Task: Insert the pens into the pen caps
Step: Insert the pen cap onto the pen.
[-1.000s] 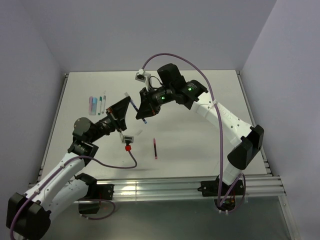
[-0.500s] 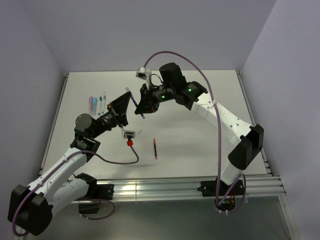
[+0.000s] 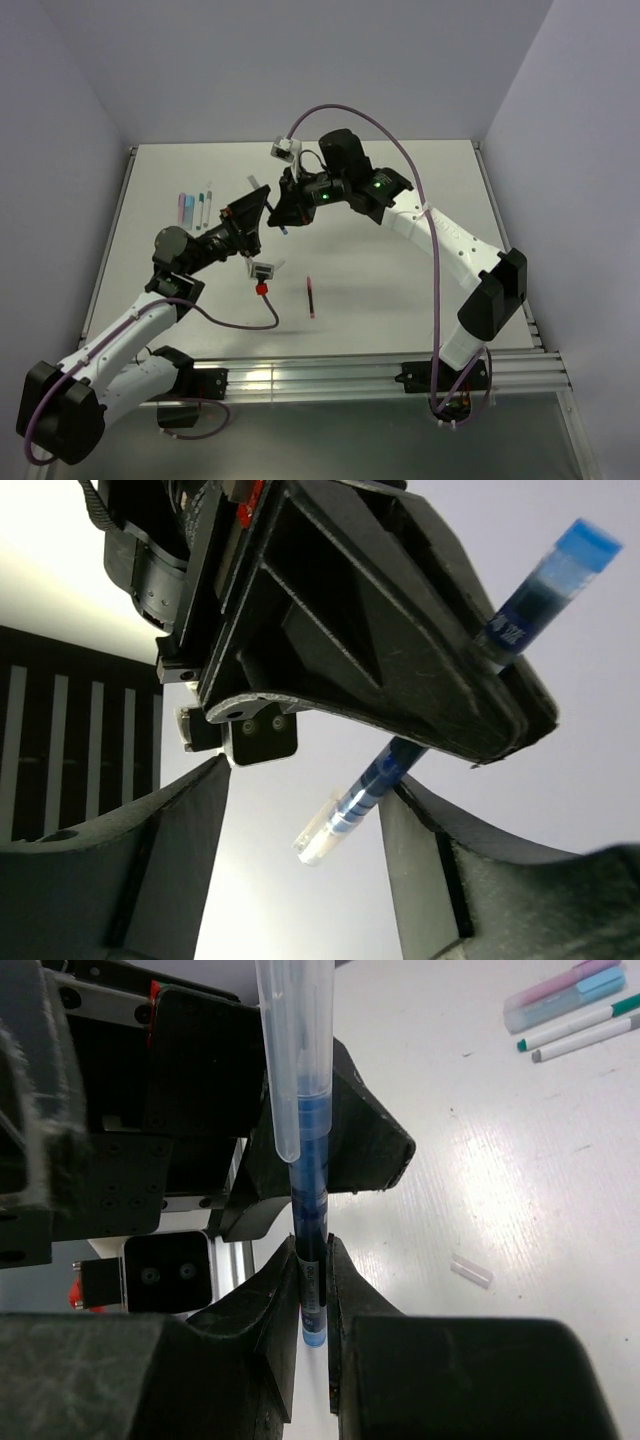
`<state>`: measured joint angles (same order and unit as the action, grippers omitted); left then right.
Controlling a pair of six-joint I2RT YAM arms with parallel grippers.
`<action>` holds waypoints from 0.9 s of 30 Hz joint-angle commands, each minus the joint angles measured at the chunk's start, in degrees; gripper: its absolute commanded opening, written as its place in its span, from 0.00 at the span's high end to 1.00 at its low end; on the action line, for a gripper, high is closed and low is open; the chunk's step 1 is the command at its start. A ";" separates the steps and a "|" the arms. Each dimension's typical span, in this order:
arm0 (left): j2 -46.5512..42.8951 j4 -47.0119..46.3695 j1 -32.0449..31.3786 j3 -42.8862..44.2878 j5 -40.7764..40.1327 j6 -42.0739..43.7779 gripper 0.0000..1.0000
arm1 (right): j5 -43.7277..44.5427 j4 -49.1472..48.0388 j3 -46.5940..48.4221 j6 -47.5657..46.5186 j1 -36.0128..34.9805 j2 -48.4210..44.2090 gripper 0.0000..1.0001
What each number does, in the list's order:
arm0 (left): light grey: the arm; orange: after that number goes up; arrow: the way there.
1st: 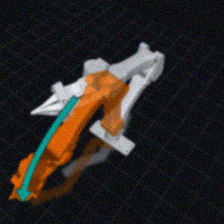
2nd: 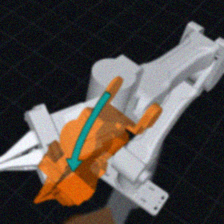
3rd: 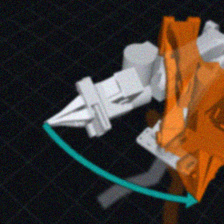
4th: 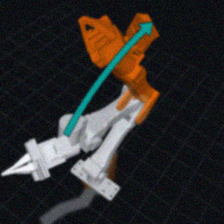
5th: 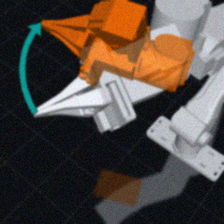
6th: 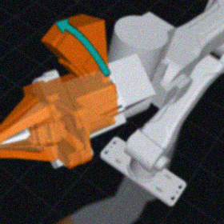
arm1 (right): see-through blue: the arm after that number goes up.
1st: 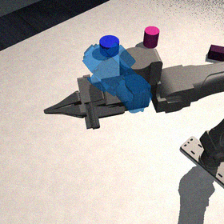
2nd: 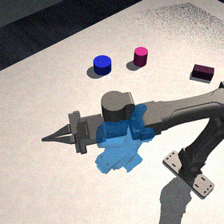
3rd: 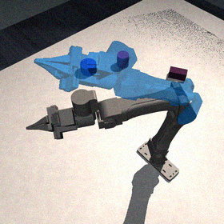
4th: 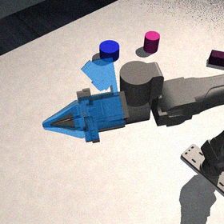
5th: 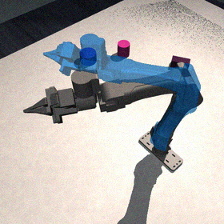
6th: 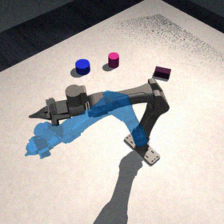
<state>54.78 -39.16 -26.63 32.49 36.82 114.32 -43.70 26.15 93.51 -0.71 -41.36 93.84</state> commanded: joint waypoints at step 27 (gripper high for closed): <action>-6.01 29.72 0.09 14.21 -36.46 -21.37 0.34 | -4.89 4.78 15.91 2.03 7.09 -4.10 1.00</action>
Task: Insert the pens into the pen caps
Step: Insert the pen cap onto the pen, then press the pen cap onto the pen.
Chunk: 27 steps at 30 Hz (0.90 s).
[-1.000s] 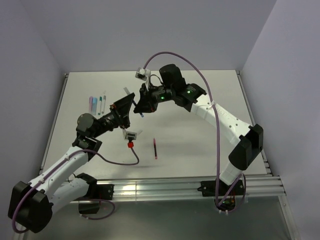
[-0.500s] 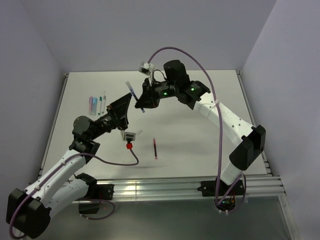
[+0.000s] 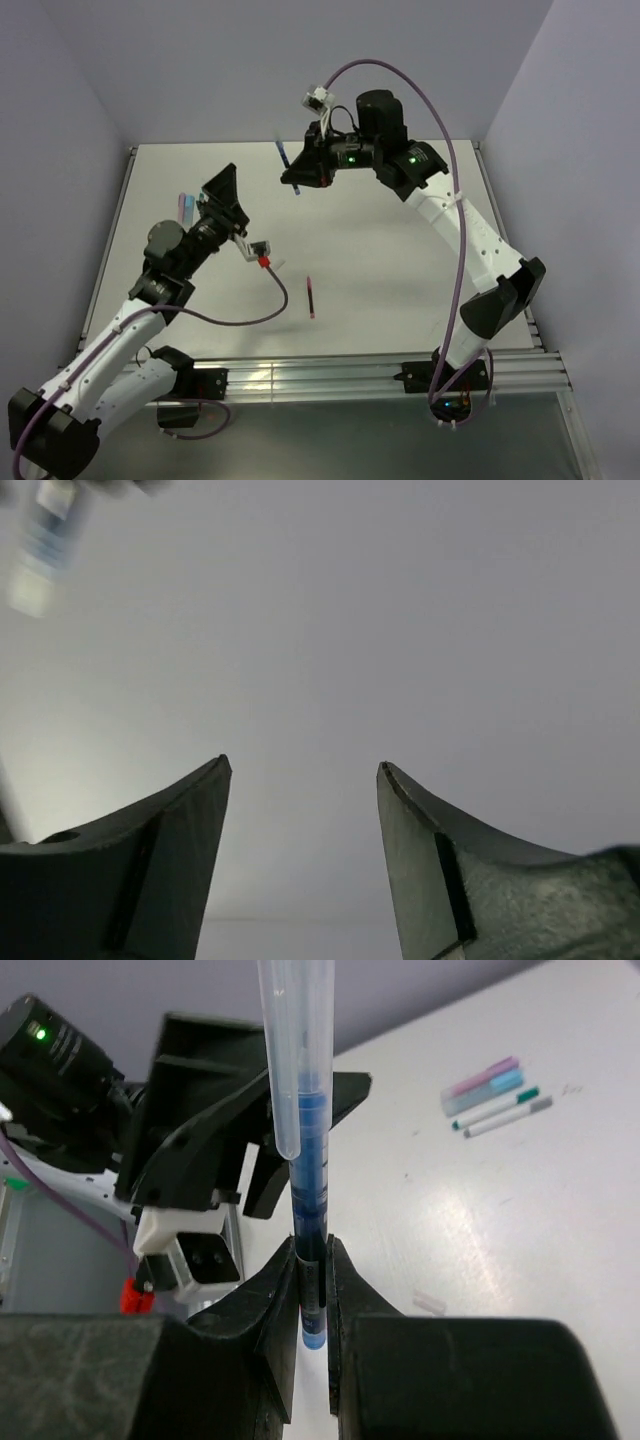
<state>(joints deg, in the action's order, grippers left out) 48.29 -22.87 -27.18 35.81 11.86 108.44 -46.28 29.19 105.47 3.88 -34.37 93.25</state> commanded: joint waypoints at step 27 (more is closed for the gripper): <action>19.80 -48.38 31.84 29.58 59.78 -190.33 0.19 | -24.64 1.05 -4.13 2.36 -1.75 -4.48 1.00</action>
<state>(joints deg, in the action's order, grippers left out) 67.59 -36.80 5.32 65.69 66.83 -50.83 -68.36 32.16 101.65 4.54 -35.33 90.15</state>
